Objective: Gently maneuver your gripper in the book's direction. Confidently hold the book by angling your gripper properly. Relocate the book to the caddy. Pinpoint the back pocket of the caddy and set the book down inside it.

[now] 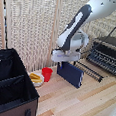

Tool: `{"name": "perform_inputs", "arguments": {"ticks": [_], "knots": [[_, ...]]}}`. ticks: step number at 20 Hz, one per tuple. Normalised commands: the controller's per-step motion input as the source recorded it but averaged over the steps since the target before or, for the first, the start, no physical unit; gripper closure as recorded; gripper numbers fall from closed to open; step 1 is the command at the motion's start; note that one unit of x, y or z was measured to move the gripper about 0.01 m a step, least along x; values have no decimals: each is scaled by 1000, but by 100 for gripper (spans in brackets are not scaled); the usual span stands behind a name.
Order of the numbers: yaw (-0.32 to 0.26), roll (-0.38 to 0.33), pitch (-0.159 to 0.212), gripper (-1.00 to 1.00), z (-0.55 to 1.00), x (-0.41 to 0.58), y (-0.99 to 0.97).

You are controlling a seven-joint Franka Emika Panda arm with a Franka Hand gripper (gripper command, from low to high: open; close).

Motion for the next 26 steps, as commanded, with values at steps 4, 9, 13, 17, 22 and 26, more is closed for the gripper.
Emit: {"name": "perform_inputs", "arguments": {"ticks": [4,9,13,17,22,26], "knots": [[-245,-7,19,100,568,401,0],[-142,27,87,100,857,502,-1],[-96,21,93,100,897,563,0],[-106,28,99,100,882,461,14],[-229,54,9,100,822,63,131],[-237,62,0,100,767,0,159]]}}
